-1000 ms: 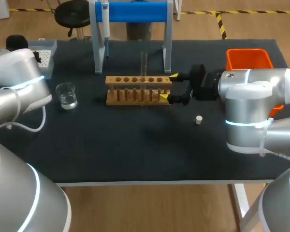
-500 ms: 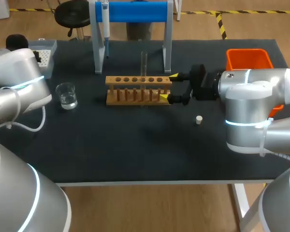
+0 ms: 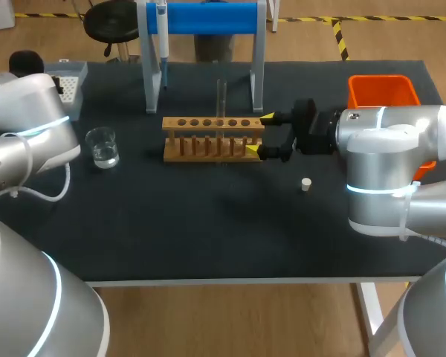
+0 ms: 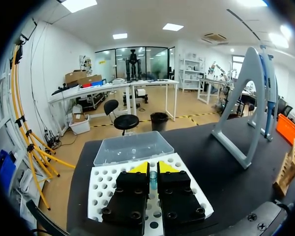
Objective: Invert the test tube, pick up the pipette, mount the tip to pipette, aspirate from beaker and dispense into the tube, eject the tip, return the pipette, and cap with the stopper.
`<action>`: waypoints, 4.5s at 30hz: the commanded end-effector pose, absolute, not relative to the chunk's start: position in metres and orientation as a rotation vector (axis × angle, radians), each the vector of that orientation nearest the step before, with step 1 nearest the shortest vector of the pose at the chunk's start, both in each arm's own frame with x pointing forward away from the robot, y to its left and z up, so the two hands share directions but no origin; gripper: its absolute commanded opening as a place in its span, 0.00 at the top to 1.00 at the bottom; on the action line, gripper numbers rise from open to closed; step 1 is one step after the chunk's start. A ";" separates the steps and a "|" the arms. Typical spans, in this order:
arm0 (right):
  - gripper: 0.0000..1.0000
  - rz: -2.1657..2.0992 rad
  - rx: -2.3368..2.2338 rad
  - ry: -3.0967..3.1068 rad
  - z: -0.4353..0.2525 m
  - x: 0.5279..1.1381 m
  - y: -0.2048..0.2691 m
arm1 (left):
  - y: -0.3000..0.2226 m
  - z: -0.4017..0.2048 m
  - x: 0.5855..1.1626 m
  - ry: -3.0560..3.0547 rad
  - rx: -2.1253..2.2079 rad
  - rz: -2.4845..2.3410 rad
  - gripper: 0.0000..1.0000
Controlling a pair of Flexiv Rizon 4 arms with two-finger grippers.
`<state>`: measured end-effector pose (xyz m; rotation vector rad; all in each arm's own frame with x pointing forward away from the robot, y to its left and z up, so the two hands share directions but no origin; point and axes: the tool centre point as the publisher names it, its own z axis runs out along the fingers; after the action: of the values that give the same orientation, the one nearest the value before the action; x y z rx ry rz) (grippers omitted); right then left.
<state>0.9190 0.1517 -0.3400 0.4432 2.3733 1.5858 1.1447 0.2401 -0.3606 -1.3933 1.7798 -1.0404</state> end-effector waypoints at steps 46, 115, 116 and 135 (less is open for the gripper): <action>0.00 1.586 0.444 2.371 -0.340 0.919 0.152 | 0.235 -0.321 1.141 1.766 -1.334 -0.968 1.00; 0.00 1.586 0.444 2.371 -0.340 0.919 0.152 | 0.100 -0.217 1.019 2.292 -0.753 -1.198 1.00; 0.00 1.586 0.444 2.371 -0.340 0.919 0.152 | 0.092 -0.215 1.014 2.313 -0.738 -1.208 1.00; 0.00 1.586 0.444 2.371 -0.340 0.919 0.152 | -0.041 -0.165 0.928 2.564 -0.495 -1.524 1.00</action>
<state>0.9190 0.1517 -0.3399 0.4433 2.3733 1.5857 0.9327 -0.0418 -0.1706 -0.5001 2.5636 -1.5154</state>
